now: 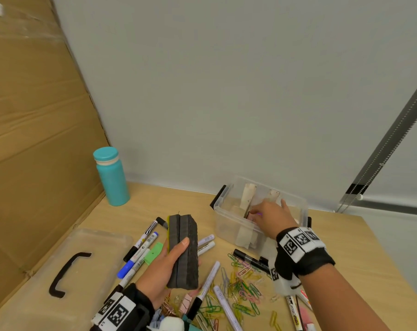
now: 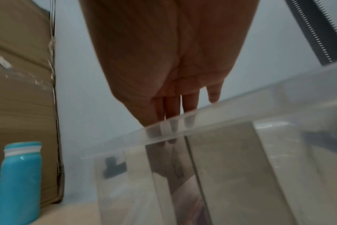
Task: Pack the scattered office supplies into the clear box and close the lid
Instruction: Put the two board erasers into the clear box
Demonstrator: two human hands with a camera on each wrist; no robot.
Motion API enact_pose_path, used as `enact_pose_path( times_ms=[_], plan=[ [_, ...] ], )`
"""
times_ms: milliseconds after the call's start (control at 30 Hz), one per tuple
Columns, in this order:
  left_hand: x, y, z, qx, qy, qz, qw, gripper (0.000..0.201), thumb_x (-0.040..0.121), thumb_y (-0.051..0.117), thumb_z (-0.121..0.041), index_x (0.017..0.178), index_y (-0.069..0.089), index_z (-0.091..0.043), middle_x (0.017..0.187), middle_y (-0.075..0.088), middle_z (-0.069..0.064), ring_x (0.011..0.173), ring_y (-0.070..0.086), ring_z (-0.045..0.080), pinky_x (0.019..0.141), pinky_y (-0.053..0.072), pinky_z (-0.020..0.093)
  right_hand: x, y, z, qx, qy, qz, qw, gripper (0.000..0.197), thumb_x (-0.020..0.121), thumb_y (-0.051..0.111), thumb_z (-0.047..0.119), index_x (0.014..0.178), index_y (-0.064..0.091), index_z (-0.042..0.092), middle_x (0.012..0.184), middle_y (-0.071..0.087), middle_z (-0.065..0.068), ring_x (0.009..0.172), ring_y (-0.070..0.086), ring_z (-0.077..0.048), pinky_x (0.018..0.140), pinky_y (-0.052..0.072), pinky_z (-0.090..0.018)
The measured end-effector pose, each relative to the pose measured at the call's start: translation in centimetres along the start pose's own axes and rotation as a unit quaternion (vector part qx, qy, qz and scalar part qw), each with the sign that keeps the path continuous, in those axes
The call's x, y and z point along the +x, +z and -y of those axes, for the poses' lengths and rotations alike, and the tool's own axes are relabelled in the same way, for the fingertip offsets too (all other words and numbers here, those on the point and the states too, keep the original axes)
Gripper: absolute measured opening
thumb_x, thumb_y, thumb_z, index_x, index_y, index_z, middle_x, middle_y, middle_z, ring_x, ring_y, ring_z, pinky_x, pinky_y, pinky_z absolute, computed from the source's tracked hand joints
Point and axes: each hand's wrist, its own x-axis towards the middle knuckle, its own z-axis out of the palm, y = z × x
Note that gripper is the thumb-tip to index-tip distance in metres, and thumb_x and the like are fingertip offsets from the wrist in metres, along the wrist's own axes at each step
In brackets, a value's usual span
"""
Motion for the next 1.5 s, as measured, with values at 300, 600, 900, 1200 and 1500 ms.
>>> enact_pose_path(
  times_ms=[300,600,900,1200,1500],
  plan=[
    [-0.5,2.2,-0.3,0.039,-0.003,0.037,0.999,0.036,0.094,0.049,-0.022,0.130,0.046,-0.028,0.125,0.061,0.011,0.112,0.060,0.030,0.101,0.045,0.052,-8.3,0.7,2.1,0.121,-0.191,-0.139,0.964,0.036,0.094,0.047,0.029,0.130,0.048,0.034,0.135,0.044,0.020,0.122,0.037,0.007,0.102,0.028,-0.013],
    [0.4,4.2,0.2,0.223,0.109,-0.001,0.969,0.073,0.081,0.070,-0.027,0.140,0.027,-0.035,0.112,0.047,-0.013,0.097,0.058,-0.001,0.078,0.057,0.026,-10.0,1.3,5.2,0.462,-0.140,0.119,0.868,0.076,0.091,0.054,0.028,0.142,0.005,0.056,0.141,0.041,0.016,0.094,0.069,-0.011,0.085,0.056,-0.036],
    [0.1,4.8,-0.1,0.215,0.134,-0.011,0.967,0.062,0.072,0.065,-0.053,0.127,0.042,-0.036,0.120,0.053,-0.004,0.111,0.061,0.016,0.092,0.053,0.035,-9.5,1.0,4.2,0.523,-0.118,0.157,0.829,0.087,0.087,0.066,0.017,0.145,0.009,0.050,0.138,0.043,0.003,0.100,0.069,-0.017,0.085,0.057,-0.035],
    [-0.3,3.1,-0.1,0.172,0.096,-0.047,0.979,0.049,0.092,0.053,-0.035,0.138,0.039,-0.027,0.123,0.060,-0.002,0.100,0.067,0.018,0.086,0.055,0.035,-5.7,-2.4,-0.5,0.280,0.042,-0.241,0.928,0.021,0.089,0.061,0.021,0.109,0.055,0.020,0.102,0.055,0.001,0.081,0.054,-0.009,0.060,0.036,-0.009],
    [-0.3,2.2,0.0,0.154,0.076,-0.061,0.983,0.045,0.092,0.054,-0.032,0.135,0.044,-0.024,0.122,0.061,0.001,0.098,0.067,0.021,0.089,0.054,0.040,-1.0,-2.2,0.2,0.130,0.172,-0.146,0.965,0.026,0.092,0.046,0.035,0.106,0.044,0.013,0.097,0.058,-0.008,0.076,0.056,-0.024,0.061,0.044,-0.030]
  ],
)
